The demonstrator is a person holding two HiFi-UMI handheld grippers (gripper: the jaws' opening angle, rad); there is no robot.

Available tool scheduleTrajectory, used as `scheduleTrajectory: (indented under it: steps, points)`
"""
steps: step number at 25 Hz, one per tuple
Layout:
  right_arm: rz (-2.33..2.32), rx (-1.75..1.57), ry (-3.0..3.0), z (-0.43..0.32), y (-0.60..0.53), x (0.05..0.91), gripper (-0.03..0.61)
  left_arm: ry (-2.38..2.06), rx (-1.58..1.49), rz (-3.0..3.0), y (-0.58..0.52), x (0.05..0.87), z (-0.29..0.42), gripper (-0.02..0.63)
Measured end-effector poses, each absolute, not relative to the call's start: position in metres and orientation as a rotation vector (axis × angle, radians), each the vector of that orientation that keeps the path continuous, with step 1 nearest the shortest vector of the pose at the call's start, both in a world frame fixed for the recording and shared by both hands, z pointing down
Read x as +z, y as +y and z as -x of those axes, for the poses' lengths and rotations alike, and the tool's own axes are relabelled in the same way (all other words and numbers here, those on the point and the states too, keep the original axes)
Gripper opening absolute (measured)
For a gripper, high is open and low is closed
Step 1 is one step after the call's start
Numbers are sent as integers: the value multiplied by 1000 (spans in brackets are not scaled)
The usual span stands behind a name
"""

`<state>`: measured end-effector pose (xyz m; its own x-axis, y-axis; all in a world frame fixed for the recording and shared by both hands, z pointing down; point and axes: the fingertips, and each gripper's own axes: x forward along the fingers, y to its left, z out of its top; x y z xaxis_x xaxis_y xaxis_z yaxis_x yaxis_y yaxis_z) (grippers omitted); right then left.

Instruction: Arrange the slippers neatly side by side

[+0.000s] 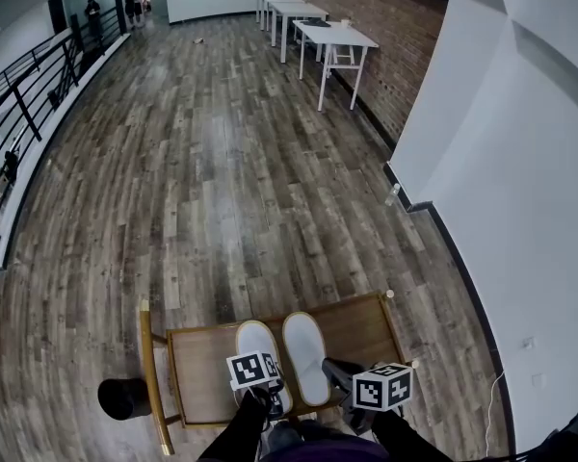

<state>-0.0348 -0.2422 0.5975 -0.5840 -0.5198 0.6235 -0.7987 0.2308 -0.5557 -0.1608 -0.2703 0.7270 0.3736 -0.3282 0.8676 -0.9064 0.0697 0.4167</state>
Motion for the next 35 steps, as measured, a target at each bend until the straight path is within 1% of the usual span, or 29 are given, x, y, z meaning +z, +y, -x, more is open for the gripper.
scheduleTrajectory:
  steps: [12,27,30,35]
  points:
    - [-1224,1300,-2189,34,-247,602,-2,-1121,724,-1504,-272,738,147,11]
    - [-1203,1298,-2183,40,-254,606,-2,-1074,721,-1507,-270,740,145,12]
    - [-1199,1303,-2182,41,-254,606,-2,-1067,717,-1524,-271,733,142,58]
    - [-1192,1307,-2183,43,-253,608,-2,-1054,706,-1544,-270,726,139,60]
